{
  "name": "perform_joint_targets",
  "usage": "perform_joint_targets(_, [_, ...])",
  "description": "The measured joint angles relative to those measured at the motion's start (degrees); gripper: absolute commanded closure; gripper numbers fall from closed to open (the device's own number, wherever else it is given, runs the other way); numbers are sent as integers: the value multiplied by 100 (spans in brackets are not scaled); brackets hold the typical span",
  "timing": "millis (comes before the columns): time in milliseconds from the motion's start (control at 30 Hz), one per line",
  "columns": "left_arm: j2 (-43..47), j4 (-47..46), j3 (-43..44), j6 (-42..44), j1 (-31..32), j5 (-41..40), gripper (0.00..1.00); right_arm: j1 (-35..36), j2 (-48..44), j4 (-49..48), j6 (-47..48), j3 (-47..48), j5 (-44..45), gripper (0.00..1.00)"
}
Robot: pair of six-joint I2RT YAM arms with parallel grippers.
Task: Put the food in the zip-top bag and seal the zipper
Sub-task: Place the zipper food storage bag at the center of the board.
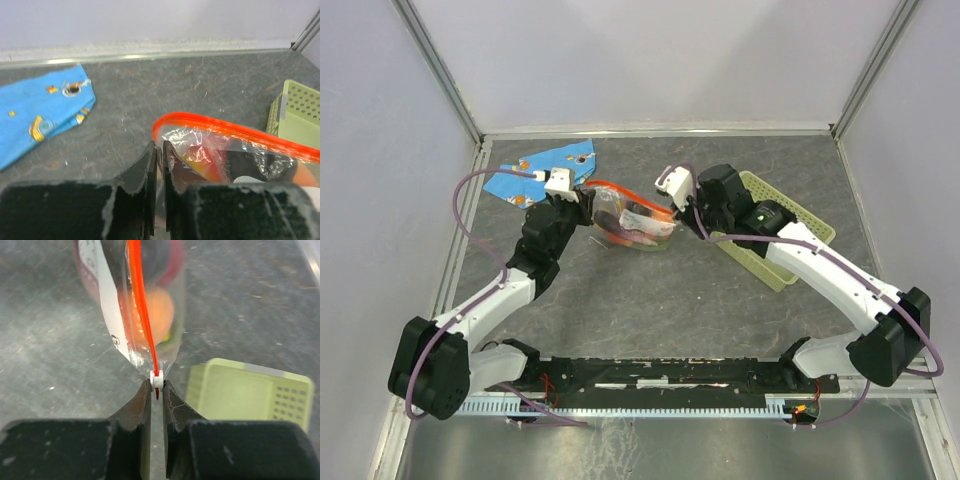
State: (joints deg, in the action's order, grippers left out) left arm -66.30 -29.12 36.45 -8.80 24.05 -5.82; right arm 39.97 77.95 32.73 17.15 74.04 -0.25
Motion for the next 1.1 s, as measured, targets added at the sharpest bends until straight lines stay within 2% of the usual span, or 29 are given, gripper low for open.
perform_joint_targets(233, [634, -85, -994, -570, -9, -175, 74, 13, -66, -160, -284, -708, -1554, 97])
perform_joint_targets(400, [1882, 380, -1451, -1113, -11, -627, 50, 280, -258, -166, -496, -922, -2406, 94])
perform_joint_targets(600, [3637, 1626, -1436, -1757, -9, -1366, 34, 619, -323, -236, -723, -1178, -2949, 88])
perform_joint_targets(667, [4216, 2210, -1290, -2000, -9, -1617, 31, 645, -323, -245, -833, -1318, -2990, 79])
perform_joint_targets(767, [4806, 2898, -966, -2251, -9, -1836, 27, 654, -323, -282, -999, -1449, -2994, 59])
perform_joint_targets(933, [5226, 3947, -284, -2374, -9, -1917, 16, 654, -398, -415, -1211, -1508, -2806, 33])
perform_joint_targets(1100, [5340, 4800, 304, -2312, -9, -1917, 1, 625, -717, -332, -1340, -1506, -1967, 19])
